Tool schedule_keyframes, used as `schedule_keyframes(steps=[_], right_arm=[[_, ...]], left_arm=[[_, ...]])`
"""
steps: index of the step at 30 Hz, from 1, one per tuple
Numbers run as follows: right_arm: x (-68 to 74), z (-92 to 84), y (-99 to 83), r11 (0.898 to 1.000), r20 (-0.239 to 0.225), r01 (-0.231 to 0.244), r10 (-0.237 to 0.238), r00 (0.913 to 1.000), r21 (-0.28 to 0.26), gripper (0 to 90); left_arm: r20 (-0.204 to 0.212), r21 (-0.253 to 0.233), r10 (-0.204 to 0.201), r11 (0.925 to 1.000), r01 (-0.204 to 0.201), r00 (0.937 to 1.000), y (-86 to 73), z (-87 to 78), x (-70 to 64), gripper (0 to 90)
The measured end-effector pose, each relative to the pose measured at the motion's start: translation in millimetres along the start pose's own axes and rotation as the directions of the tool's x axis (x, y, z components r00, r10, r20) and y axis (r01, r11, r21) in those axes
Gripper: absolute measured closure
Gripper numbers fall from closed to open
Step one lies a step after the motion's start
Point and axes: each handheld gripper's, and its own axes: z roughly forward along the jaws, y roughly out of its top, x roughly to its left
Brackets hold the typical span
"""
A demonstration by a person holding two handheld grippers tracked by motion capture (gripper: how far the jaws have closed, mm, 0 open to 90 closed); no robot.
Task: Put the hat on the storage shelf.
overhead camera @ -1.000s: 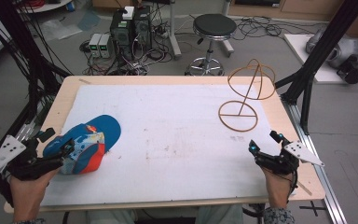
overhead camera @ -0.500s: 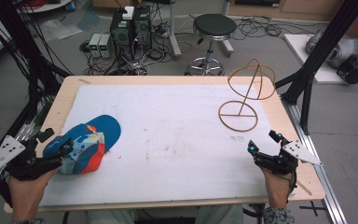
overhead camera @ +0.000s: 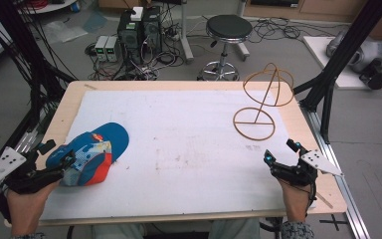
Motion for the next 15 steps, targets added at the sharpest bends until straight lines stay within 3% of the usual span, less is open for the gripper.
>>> schedule_keyframes(steps=[15], right_arm=[[1.0, 0.7, -0.1, 1.000, -0.001, -0.002, 0.002, 1.0000, 0.009, 7.1]], left_arm=[[0.006, 0.071, 0.012, 0.9974, -0.012, 0.9999, -17.8, 7.1, 5.2, 29.8]])
